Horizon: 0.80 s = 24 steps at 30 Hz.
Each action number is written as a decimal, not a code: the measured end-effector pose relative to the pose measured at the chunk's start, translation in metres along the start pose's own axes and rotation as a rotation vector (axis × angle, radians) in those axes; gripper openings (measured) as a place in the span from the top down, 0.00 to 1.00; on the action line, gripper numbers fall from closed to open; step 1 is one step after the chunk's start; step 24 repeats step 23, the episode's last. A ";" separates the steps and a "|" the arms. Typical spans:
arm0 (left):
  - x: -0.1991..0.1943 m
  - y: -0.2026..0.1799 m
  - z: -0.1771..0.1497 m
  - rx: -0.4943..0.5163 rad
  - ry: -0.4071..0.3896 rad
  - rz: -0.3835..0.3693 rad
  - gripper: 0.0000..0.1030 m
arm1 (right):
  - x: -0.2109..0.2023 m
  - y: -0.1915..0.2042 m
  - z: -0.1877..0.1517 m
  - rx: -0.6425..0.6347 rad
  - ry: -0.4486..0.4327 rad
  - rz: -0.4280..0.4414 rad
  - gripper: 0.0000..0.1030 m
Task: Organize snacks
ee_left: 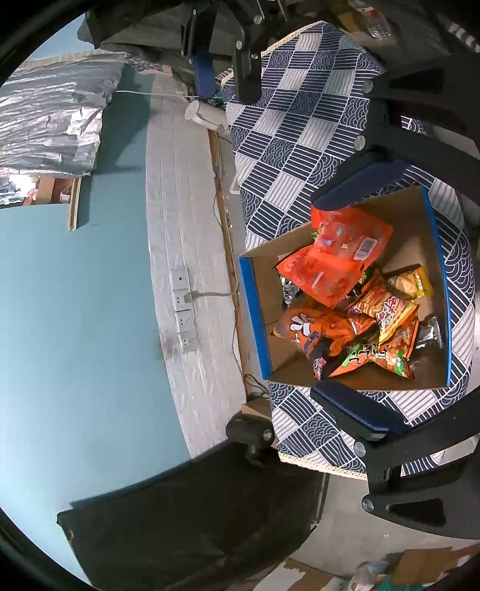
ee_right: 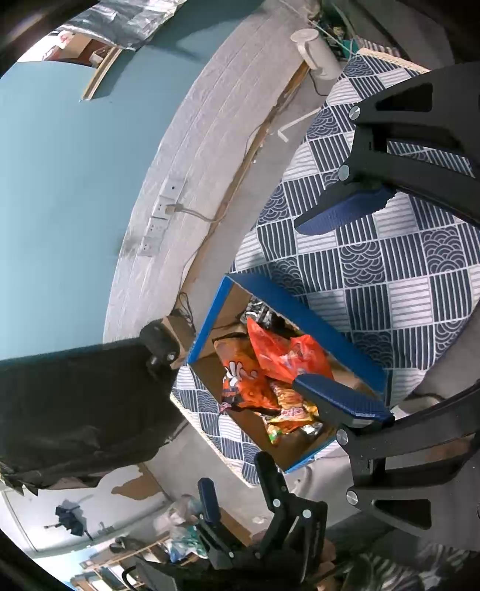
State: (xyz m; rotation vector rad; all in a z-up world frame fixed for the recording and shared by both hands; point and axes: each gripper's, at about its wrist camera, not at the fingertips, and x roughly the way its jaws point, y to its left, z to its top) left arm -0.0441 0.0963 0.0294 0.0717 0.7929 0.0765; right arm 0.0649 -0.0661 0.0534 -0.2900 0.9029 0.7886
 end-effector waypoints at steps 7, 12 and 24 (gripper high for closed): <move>0.000 0.000 0.000 0.000 0.002 0.000 0.08 | 0.000 0.001 0.000 0.000 0.000 0.000 0.25; 0.000 0.000 -0.001 0.000 0.005 -0.002 0.08 | 0.000 0.001 -0.001 0.000 0.004 0.002 0.25; 0.001 -0.001 -0.003 -0.001 0.015 -0.007 0.08 | -0.001 0.002 -0.003 -0.002 0.006 0.005 0.24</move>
